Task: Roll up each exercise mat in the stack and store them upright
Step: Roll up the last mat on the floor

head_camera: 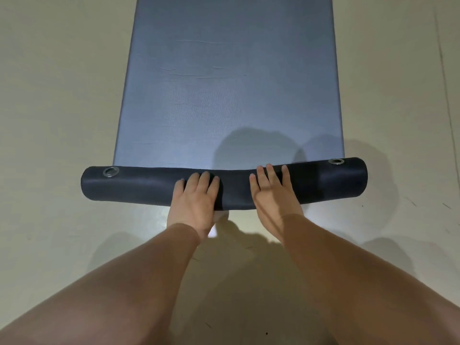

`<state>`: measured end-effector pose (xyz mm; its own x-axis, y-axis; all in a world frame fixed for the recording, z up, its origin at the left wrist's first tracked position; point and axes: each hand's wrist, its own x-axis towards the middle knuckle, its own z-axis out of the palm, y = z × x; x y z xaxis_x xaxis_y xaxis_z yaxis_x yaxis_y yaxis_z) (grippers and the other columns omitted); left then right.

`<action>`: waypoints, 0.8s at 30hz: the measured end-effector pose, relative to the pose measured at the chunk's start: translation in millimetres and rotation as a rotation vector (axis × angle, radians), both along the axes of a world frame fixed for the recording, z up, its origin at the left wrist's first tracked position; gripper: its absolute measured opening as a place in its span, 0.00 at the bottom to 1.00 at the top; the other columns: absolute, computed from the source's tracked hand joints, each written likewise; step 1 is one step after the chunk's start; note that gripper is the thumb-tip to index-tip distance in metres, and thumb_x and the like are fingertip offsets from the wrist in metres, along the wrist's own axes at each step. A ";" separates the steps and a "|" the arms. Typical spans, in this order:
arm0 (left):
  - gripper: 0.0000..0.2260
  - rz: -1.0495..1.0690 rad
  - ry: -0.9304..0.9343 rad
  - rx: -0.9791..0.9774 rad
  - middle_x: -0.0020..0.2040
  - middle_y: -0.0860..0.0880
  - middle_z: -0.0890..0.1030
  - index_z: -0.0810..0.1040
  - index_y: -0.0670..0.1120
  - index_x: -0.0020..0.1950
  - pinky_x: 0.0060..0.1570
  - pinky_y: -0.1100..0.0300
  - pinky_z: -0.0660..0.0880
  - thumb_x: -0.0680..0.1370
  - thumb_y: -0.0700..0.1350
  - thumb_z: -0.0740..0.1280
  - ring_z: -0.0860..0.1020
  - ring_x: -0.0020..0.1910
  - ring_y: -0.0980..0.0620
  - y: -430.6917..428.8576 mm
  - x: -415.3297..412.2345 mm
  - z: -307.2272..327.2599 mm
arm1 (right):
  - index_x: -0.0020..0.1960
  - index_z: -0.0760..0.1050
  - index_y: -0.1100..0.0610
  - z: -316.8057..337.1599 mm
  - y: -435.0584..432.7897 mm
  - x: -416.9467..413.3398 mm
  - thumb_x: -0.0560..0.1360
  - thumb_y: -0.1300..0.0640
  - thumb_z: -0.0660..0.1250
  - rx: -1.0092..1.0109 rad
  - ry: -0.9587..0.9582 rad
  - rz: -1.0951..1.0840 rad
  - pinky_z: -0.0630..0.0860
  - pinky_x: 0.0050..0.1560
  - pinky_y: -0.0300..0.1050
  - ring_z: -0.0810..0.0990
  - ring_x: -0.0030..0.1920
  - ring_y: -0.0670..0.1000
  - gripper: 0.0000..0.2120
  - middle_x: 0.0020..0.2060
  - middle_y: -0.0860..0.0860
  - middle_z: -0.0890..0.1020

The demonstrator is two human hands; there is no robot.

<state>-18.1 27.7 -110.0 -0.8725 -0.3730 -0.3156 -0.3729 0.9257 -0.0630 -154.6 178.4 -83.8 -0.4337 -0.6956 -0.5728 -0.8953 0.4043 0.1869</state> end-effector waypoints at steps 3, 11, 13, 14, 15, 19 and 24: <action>0.33 -0.016 0.017 0.056 0.81 0.46 0.62 0.58 0.49 0.82 0.76 0.45 0.48 0.79 0.50 0.66 0.58 0.79 0.43 -4.3 0.8 5.4 | 0.84 0.51 0.60 4.6 -6.4 -13.4 0.82 0.57 0.58 -0.025 -0.079 -0.035 0.48 0.80 0.67 0.55 0.81 0.62 0.32 0.80 0.61 0.60; 0.39 -0.114 0.158 0.057 0.82 0.40 0.56 0.51 0.47 0.83 0.75 0.35 0.47 0.77 0.52 0.67 0.51 0.80 0.38 22.3 31.3 19.8 | 0.65 0.74 0.50 29.9 -30.0 -47.8 0.79 0.57 0.65 -0.013 -0.348 -0.130 0.71 0.60 0.48 0.76 0.51 0.52 0.15 0.51 0.49 0.79; 0.44 -0.106 0.082 0.074 0.83 0.41 0.40 0.31 0.47 0.81 0.75 0.34 0.37 0.80 0.57 0.61 0.38 0.80 0.39 28.4 40.3 18.1 | 0.62 0.79 0.51 37.9 -32.5 -49.1 0.77 0.57 0.68 0.032 -0.466 -0.190 0.72 0.47 0.44 0.79 0.49 0.52 0.14 0.49 0.50 0.81; 0.46 -0.095 0.055 0.079 0.81 0.41 0.33 0.25 0.47 0.78 0.74 0.34 0.34 0.80 0.59 0.60 0.33 0.79 0.39 29.8 42.8 18.1 | 0.60 0.81 0.51 40.5 -32.8 -50.9 0.76 0.58 0.69 0.061 -0.529 -0.221 0.72 0.44 0.44 0.80 0.48 0.53 0.13 0.48 0.50 0.82; 0.48 -0.086 0.041 0.085 0.79 0.41 0.28 0.22 0.47 0.77 0.74 0.34 0.33 0.80 0.62 0.59 0.30 0.79 0.39 31.0 43.5 18.8 | 0.59 0.82 0.51 41.9 -32.5 -52.9 0.74 0.57 0.71 0.094 -0.588 -0.258 0.74 0.44 0.45 0.80 0.49 0.53 0.13 0.48 0.51 0.82; 0.49 -0.042 -0.056 0.102 0.74 0.40 0.21 0.15 0.45 0.70 0.74 0.33 0.32 0.78 0.70 0.51 0.26 0.76 0.38 31.8 30.5 18.4 | 0.63 0.82 0.50 42.9 -27.3 -56.8 0.73 0.57 0.74 0.080 -0.707 -0.421 0.77 0.52 0.49 0.80 0.54 0.54 0.19 0.53 0.50 0.83; 0.52 -0.032 -0.079 0.100 0.79 0.41 0.27 0.19 0.46 0.73 0.76 0.34 0.36 0.76 0.74 0.52 0.32 0.80 0.39 12.9 -6.5 16.3 | 0.84 0.52 0.48 36.4 -4.6 -32.2 0.78 0.47 0.68 -0.219 -0.345 -0.354 0.53 0.81 0.62 0.60 0.80 0.60 0.40 0.81 0.59 0.61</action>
